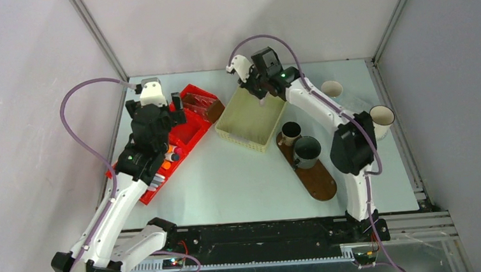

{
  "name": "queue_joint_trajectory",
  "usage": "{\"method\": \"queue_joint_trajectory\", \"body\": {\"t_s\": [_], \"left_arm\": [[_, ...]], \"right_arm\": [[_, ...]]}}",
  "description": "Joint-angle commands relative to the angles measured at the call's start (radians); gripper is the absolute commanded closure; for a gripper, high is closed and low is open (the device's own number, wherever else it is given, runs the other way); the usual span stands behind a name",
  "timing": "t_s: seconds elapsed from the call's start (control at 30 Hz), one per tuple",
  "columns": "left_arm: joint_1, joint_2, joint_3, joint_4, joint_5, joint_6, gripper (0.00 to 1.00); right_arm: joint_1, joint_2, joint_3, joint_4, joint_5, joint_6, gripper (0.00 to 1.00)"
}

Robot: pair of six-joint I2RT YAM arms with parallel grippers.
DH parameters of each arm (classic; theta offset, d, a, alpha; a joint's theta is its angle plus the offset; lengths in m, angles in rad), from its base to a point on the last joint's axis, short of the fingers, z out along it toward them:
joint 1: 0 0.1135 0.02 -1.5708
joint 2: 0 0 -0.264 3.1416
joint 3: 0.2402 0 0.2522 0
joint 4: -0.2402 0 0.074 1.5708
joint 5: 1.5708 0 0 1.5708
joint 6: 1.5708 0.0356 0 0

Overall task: Prepare toiletry sets of a toothbrush and toothpaste on the tray
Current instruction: Pick up the cup from the storage box, then place the cup on the tray.

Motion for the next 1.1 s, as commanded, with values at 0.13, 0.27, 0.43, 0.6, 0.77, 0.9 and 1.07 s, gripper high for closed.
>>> {"method": "queue_joint_trajectory", "body": {"t_s": [0.13, 0.27, 0.43, 0.6, 0.77, 0.9, 1.07], "left_arm": [[0.007, -0.024, 0.006, 0.022, -0.025, 0.031, 0.02], [0.007, -0.019, 0.005, 0.023, -0.030, 0.033, 0.02], [0.007, -0.013, 0.005, 0.023, -0.029, 0.033, 0.02], [0.006, -0.004, 0.005, 0.023, -0.028, 0.030, 0.02], [0.007, 0.005, 0.005, 0.022, -0.032, 0.030, 0.02], [0.006, 0.006, 0.005, 0.022, -0.033, 0.031, 0.02], [0.007, 0.008, 0.003, 0.025, -0.037, 0.034, 0.02]], "right_arm": [[0.030, -0.305, -0.105, -0.011, 0.188, 0.182, 1.00], [0.036, -0.456, -0.223, -0.045, 0.251, 0.287, 1.00], [0.037, -0.595, -0.366, -0.125, 0.301, 0.419, 1.00], [0.041, -0.777, -0.504, -0.193, 0.292, 0.500, 1.00], [0.045, -0.898, -0.565, -0.295, 0.305, 0.572, 1.00], [0.045, -0.975, -0.625, -0.364, 0.294, 0.616, 1.00], [0.045, -1.072, -0.747, -0.365, 0.232, 0.688, 1.00]]}}
